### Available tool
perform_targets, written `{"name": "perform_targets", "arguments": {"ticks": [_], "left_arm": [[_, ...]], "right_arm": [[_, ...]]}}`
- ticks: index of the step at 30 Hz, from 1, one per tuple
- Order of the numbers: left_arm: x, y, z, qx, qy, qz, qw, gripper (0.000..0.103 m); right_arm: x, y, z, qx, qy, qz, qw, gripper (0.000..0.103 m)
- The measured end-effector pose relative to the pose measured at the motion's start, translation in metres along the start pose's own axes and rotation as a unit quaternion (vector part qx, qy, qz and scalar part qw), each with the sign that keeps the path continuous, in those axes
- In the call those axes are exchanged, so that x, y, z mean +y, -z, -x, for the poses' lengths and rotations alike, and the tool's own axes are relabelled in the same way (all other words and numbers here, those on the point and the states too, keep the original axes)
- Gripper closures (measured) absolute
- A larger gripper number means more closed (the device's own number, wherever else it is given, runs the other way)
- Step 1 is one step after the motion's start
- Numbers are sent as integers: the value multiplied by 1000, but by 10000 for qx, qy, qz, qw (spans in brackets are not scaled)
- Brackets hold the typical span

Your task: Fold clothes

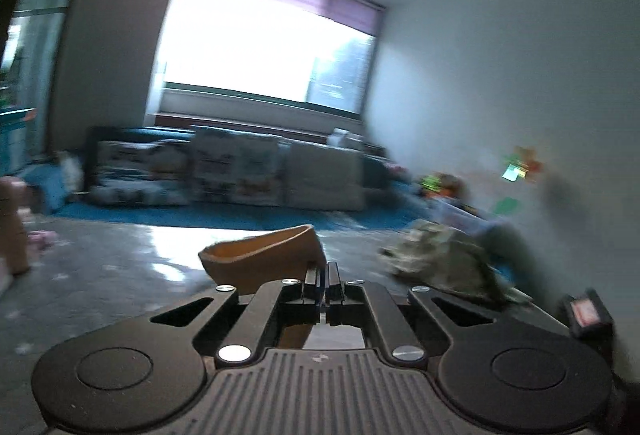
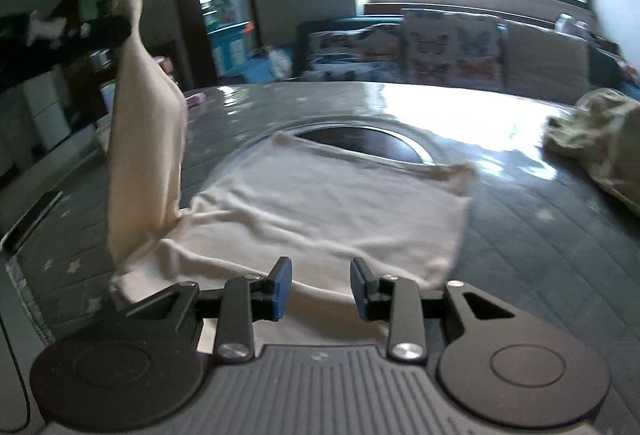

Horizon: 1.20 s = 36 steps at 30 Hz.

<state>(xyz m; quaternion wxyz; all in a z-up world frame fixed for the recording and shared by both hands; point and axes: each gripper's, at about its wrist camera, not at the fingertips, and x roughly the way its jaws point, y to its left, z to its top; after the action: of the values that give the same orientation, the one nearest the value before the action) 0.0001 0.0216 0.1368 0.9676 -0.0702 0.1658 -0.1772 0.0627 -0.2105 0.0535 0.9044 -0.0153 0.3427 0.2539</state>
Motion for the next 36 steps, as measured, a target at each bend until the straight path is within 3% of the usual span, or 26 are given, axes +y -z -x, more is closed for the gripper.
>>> {"name": "perform_targets", "arguments": {"ticks": [4, 7, 9, 14, 19, 25, 31, 36], "left_arm": [[-27, 19, -17, 524, 570, -243, 9967, 97], [-40, 36, -25, 929, 776, -453, 9916, 83], [-39, 45, -25, 1065, 716, -572, 9901, 76], [-13, 64, -19, 1453, 340, -668, 9865, 75], [14, 91, -25, 1919, -40, -952, 9768, 75], [24, 111, -15, 1984, -256, -1118, 9734, 72], [34, 116, -8, 2009, -376, -1196, 9715, 70], [39, 120, -8, 2002, -432, -1284, 9703, 74]], "right_arm": [[-20, 9, 9, -3, 138, -345, 9993, 71], [-30, 17, 13, -15, 231, -495, 9985, 71], [-35, 19, 16, -36, 273, -598, 9978, 71], [-31, 18, 16, -26, 78, -622, 9980, 71], [-22, 16, 2, 103, -95, -453, 9989, 71], [-18, 14, -12, 182, -95, -451, 9988, 72], [-15, 10, -14, 119, -41, -351, 9993, 95], [-9, 4, -1, -101, -18, -287, 9995, 99]]}}
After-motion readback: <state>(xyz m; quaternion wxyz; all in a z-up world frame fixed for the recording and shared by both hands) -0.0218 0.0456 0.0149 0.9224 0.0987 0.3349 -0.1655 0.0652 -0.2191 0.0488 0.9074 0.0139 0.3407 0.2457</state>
